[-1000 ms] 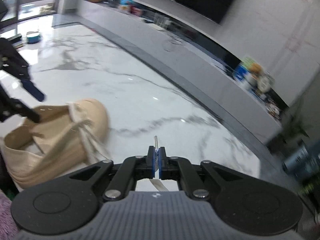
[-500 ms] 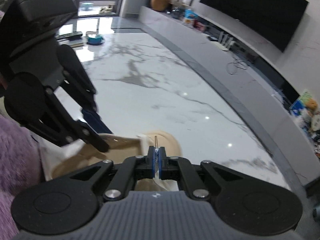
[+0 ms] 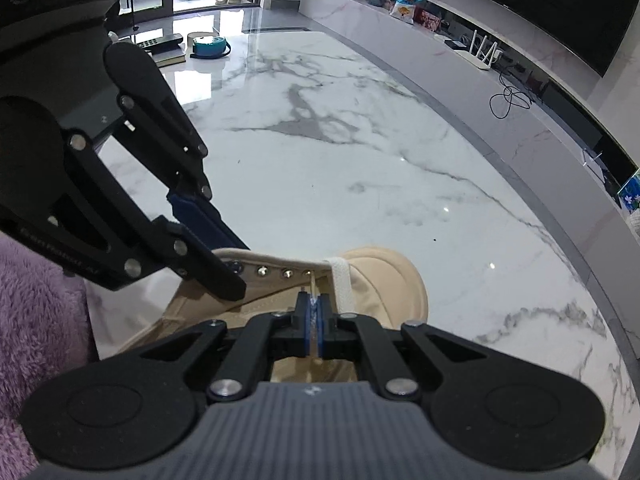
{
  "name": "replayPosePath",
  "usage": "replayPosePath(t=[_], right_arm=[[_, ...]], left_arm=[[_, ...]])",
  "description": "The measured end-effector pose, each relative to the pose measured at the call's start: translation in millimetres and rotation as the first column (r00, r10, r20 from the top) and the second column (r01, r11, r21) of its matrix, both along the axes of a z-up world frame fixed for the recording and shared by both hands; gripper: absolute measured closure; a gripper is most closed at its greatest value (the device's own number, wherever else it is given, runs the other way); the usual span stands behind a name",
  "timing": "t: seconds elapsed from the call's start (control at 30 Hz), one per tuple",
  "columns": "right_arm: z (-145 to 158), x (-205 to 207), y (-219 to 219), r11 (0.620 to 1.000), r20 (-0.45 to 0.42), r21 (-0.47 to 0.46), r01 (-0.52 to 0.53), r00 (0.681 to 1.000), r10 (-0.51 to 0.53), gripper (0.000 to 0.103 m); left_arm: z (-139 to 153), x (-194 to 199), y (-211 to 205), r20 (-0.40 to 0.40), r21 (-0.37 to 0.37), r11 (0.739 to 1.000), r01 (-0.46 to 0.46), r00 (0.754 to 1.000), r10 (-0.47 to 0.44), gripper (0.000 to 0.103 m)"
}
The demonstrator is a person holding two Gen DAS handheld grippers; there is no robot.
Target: Lace up shoes with both hands
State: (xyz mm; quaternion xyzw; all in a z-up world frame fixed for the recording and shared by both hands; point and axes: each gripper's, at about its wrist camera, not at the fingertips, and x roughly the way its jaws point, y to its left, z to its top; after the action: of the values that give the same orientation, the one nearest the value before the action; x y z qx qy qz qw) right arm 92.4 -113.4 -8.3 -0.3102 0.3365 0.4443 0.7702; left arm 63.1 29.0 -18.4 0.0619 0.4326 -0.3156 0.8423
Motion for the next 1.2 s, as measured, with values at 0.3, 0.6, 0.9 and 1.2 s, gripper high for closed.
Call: replayPosePath(t=[0.3,0.6,0.9,1.2], right_arm=[[-1,-2,-2,1.000,-0.005,0.003,-0.019,1.000,0.019,0.099],[-2,2,-2,1.000,0.012,0.029,-0.001,1.000,0.001,0.099],[-3,3,-2,0.998,0.019,0.065,-0.004,1.000,0.003,0.099],[-6,9,-5,0.994,-0.011,0.105,0.002,1.000,-0.001,0.099]], left_arm=[[15,-4,2,0.058,0.015,0.998,0.059,0.997,-0.060,0.090],[24,-3,0,0.123,0.066,0.987,0.149,0.980,-0.157,0.090],[7,9,-17,0.165,0.223,0.946,0.236,0.947,-0.275,0.090],[-12,19,-38,0.177,0.381,0.865,0.326,0.893,-0.414,0.090]])
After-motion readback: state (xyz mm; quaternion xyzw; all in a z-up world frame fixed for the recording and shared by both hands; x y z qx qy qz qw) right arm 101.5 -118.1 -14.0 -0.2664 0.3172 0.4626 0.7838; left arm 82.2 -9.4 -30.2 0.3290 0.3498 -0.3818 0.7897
